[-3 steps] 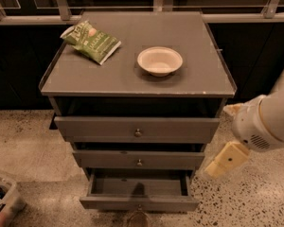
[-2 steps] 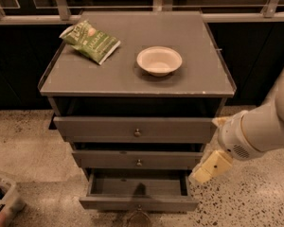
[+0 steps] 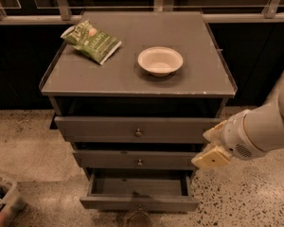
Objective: Close bottom drawer
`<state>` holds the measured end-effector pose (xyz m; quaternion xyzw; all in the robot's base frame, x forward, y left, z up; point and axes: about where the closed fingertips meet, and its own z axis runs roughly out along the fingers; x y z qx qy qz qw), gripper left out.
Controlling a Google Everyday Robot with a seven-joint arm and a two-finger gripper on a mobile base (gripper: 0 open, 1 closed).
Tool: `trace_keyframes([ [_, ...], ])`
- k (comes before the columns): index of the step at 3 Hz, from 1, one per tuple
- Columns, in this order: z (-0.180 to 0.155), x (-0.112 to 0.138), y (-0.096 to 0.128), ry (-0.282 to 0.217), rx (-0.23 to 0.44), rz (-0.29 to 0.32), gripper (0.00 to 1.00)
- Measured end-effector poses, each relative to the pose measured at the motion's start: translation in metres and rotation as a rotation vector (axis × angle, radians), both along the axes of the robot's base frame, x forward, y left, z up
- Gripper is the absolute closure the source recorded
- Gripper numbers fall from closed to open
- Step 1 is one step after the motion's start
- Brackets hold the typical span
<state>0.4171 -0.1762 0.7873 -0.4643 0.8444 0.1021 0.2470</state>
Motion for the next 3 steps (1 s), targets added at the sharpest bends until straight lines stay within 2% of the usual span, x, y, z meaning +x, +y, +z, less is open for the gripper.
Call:
trace_keyframes([
  [2, -0.002, -0.002, 0.002, -0.008, -0.001, -0.009, 0.89],
  [3, -0.035, -0.012, 0.009, -0.003, 0.033, -0.059, 1.00],
])
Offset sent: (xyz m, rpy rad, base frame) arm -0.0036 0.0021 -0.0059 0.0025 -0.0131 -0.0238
